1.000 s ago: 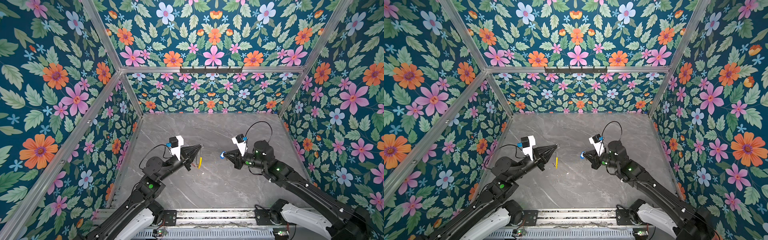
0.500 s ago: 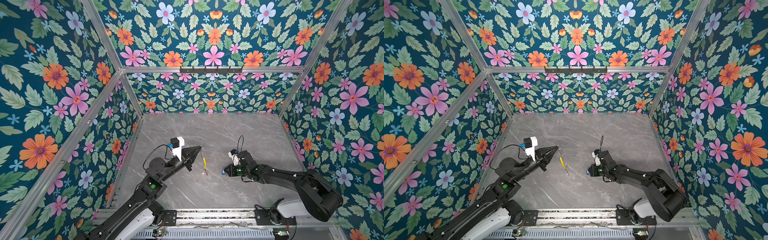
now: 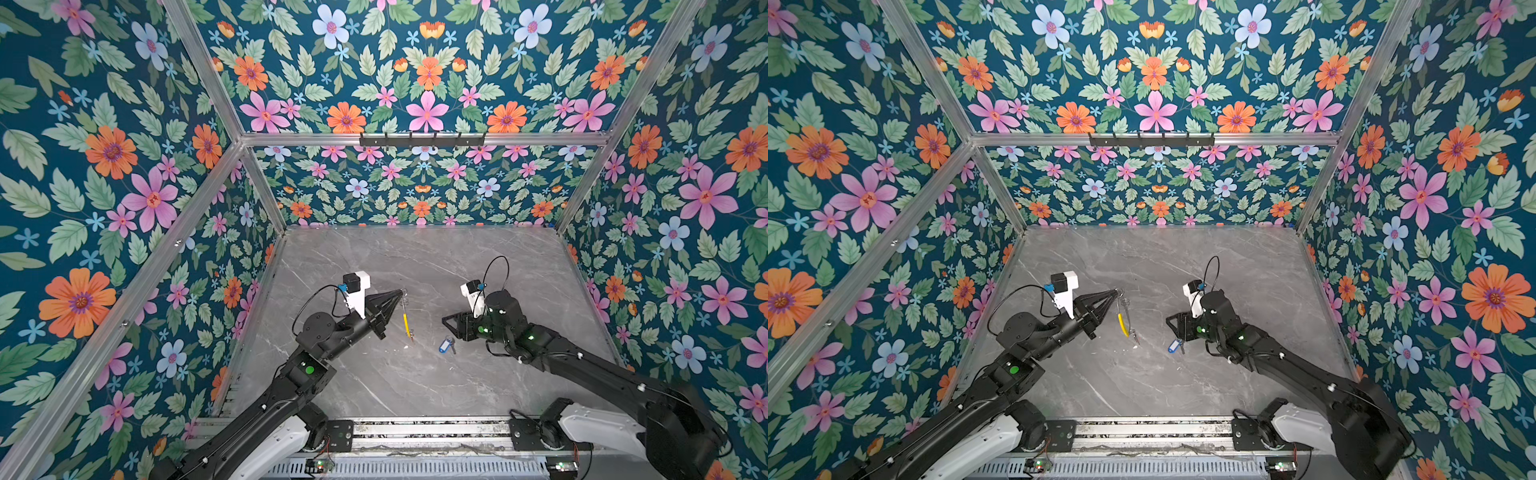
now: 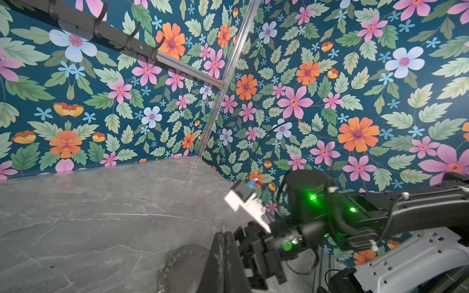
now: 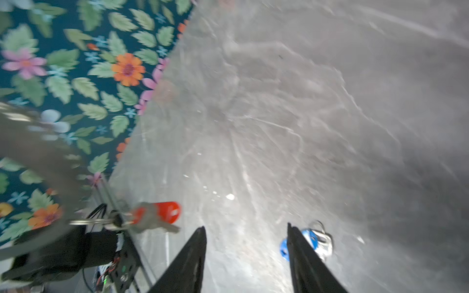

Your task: Remove the keys from the keyring

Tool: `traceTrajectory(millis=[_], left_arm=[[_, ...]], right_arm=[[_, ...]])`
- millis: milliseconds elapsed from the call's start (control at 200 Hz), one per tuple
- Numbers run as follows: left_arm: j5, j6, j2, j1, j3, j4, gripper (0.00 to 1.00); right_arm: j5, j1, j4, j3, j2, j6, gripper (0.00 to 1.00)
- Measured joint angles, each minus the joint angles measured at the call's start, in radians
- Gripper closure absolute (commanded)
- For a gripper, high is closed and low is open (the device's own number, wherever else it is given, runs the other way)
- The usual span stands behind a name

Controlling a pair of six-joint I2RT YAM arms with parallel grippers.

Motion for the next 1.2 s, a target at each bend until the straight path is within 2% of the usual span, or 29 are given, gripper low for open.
traceTrajectory(millis=[155,330,645,720,890,1070,1095,1200], left_arm=[[-0.014,-0.003,0.032,0.0,0.013,0.006,1.0],[-0.033,-0.004,0.064,0.0,0.033,0.022,1.0],[-0.037,-0.025,0.085,0.0,0.047,0.046,1.0],[-0.03,-0.025,0.087,0.0,0.054,0.045,1.0],[-0.019,-0.026,0.096,0.0,0.069,0.044,1.0],[-0.014,-0.026,0.096,0.0,0.073,0.038,1.0],[-0.012,-0.026,0.097,0.0,0.075,0.037,1.0],[-0.004,-0.023,0.089,0.0,0.089,0.018,0.66]], right_arm=[[-0.002,0.137,-0.015,0.122,-0.06,-0.099,0.42],[0.046,0.239,-0.028,0.233,-0.011,-0.2,0.39],[0.15,0.259,-0.039,0.315,0.111,-0.267,0.41],[0.157,0.256,-0.041,0.322,0.128,-0.269,0.47],[0.128,0.232,-0.04,0.326,0.15,-0.27,0.75],[0.086,0.223,-0.04,0.328,0.148,-0.28,0.99],[0.079,0.221,-0.041,0.328,0.146,-0.28,1.0],[0.045,0.2,-0.052,0.328,0.126,-0.284,1.0]])
